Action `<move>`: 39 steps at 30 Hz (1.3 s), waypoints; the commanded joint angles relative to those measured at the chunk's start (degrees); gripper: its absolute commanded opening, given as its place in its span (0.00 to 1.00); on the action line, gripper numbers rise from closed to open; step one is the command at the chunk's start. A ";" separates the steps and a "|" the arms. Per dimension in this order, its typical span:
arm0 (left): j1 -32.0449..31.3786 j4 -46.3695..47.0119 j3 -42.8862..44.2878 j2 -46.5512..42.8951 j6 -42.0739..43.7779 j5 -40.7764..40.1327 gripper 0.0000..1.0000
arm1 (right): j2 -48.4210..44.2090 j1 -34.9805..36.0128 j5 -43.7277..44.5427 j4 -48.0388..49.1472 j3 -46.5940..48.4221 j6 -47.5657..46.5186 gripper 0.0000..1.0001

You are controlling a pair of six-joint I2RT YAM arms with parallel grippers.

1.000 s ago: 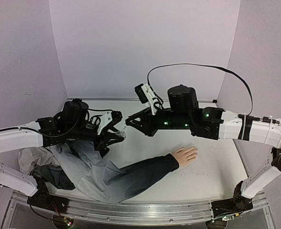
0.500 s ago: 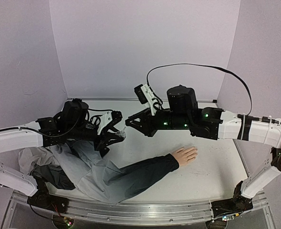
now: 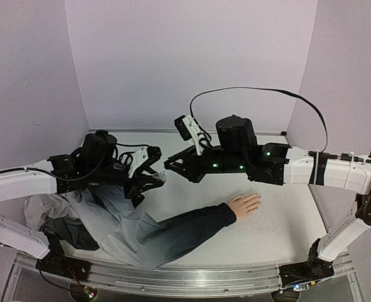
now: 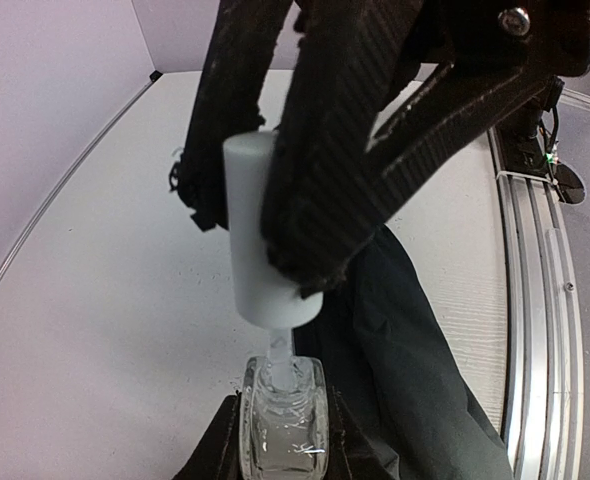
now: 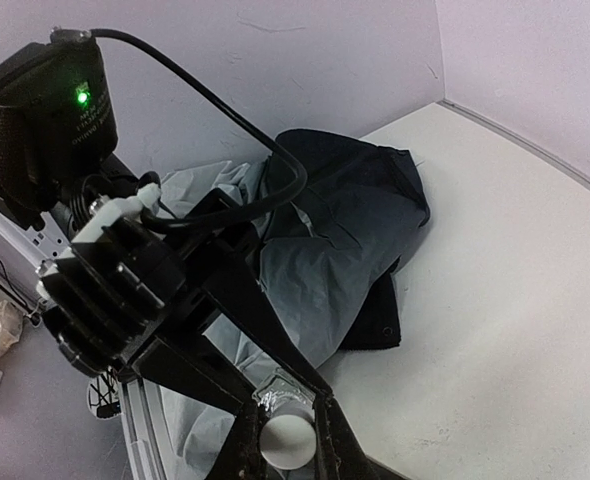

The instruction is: Paint the nails

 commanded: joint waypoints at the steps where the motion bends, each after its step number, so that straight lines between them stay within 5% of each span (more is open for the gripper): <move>1: -0.19 3.75 2.84 -0.86 0.62 0.88 0.00 | 0.84 0.29 -0.45 2.18 1.52 0.41 0.00; 39: -0.21 3.83 2.45 -3.30 0.42 4.06 0.00 | 2.76 -0.02 -4.56 -2.88 1.54 -4.94 0.00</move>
